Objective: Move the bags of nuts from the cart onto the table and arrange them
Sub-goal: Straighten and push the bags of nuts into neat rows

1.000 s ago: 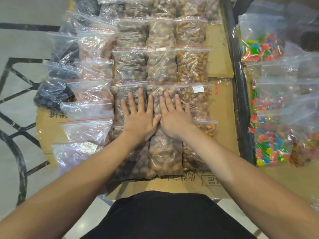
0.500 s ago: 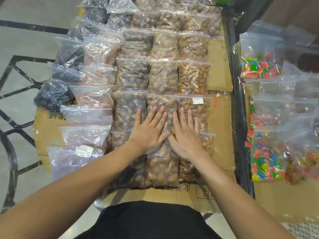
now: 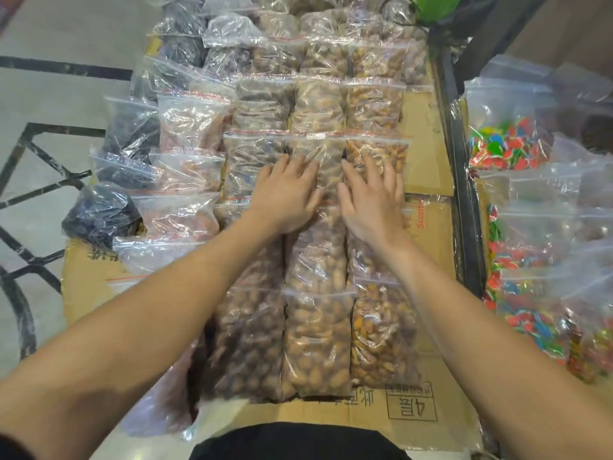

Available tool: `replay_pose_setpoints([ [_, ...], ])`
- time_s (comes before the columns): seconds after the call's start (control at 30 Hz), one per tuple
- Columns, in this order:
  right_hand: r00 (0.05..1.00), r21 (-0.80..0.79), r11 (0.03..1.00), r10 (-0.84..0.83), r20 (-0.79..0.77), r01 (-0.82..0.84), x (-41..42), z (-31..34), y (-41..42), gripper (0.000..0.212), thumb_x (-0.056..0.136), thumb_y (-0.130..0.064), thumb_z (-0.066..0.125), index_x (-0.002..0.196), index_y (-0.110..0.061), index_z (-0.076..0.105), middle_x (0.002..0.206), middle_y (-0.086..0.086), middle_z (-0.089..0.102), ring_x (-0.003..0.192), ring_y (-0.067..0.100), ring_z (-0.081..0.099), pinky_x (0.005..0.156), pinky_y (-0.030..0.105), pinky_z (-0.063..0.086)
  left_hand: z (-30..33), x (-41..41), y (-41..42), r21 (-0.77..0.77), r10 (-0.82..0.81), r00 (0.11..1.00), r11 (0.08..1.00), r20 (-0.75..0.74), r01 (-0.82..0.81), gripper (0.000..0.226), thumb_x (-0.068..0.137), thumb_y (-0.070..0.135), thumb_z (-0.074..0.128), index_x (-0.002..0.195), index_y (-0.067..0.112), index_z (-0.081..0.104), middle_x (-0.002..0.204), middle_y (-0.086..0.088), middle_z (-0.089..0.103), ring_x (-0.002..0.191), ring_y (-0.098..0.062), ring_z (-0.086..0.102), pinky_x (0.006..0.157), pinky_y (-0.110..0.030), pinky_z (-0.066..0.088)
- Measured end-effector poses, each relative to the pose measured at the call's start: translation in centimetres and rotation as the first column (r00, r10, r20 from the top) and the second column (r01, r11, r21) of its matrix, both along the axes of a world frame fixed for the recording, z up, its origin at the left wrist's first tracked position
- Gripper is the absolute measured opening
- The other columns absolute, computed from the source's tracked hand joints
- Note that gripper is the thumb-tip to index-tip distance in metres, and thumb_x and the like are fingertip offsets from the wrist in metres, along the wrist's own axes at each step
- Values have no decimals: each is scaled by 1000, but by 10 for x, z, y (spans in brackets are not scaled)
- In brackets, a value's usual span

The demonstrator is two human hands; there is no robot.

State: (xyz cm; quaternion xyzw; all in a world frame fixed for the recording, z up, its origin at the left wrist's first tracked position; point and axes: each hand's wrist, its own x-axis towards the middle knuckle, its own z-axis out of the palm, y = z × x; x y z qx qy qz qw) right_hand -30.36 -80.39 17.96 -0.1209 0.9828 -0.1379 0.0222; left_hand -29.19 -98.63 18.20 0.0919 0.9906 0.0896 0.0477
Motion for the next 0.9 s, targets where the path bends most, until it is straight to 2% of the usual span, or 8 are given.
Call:
replay_pose_setpoints([
  [0.07, 997, 59, 998, -35, 67, 31, -28, 0, -2, 55, 106, -58, 21, 160, -46, 22, 174, 1, 1, 156, 46, -7, 121, 68, -7, -9, -18, 1, -43, -87, 994, 995, 71, 90, 70, 102, 59, 18, 162, 24, 11, 170, -6, 10, 155, -36, 9, 123, -59, 14],
  [0.13, 976, 50, 991, -130, 177, 123, -47, -3, -3, 57, 105, -63, 13, 160, -51, 13, 173, 0, -12, 154, 46, -19, 119, 71, -11, -24, -22, 4, -40, -162, 981, 985, 107, 167, 74, 101, 64, 15, 163, 25, 3, 170, -1, -6, 156, -32, -5, 123, -61, 8],
  [0.27, 966, 107, 984, -162, 200, 143, -50, -18, -1, 62, 104, -65, 11, 162, -46, 1, 170, 0, -24, 152, 45, -25, 119, 71, -10, -41, -18, 12, -18, -96, 984, 995, 150, 100, 86, 93, 76, 9, 162, 26, -6, 168, 3, -18, 154, -28, -17, 123, -60, -4],
  [0.37, 969, 126, 984, -148, 200, 124, -49, -20, -1, 64, 104, -65, 13, 162, -44, -1, 169, 2, -26, 152, 47, -25, 119, 71, -10, -38, -14, 15, -60, -125, 978, 989, 168, 136, 99, 82, 84, -3, 160, 24, -15, 165, 0, -26, 150, -29, -27, 121, -59, -13],
  [0.7, 975, 121, 987, -130, 178, 109, -48, -19, 1, 67, 104, -64, 23, 164, -39, 6, 171, 6, -20, 152, 50, -23, 118, 73, -5, -34, -15, 13, 0, -110, 972, 994, 208, 112, 93, 86, 82, 2, 160, 28, -12, 166, 4, -24, 151, -26, -25, 119, -61, -17],
  [0.8, 977, 107, 988, -129, 167, 112, -47, -15, -2, 70, 103, -63, 28, 164, -36, 10, 172, 10, -17, 152, 52, -20, 118, 73, -5, -26, -19, -15, 70, -182, 983, 981, 37, 180, 73, 100, 64, 10, 162, 27, 14, 169, 4, 6, 157, -23, 1, 121, -59, -13],
  [0.87, 977, 79, 988, -146, 157, 135, -42, -13, -6, 68, 104, -61, 28, 165, -34, 11, 172, 10, -17, 151, 54, -19, 119, 72, -5, -28, -25, -36, 74, -61, 998, 995, -32, 63, 70, 101, 56, 11, 161, 21, 23, 168, -4, 19, 156, -29, 10, 123, -54, -5],
  [0.9, 977, 82, 989, -136, 166, 124, -36, -15, -9, 67, 105, -61, 26, 164, -35, 9, 171, 9, -18, 150, 55, -20, 119, 72, -6, -29, -24, -41, 41, 66, 998, 997, -11, -65, 73, 101, 58, 11, 161, 17, 19, 169, -9, 16, 156, -33, 7, 123, -53, -4],
])
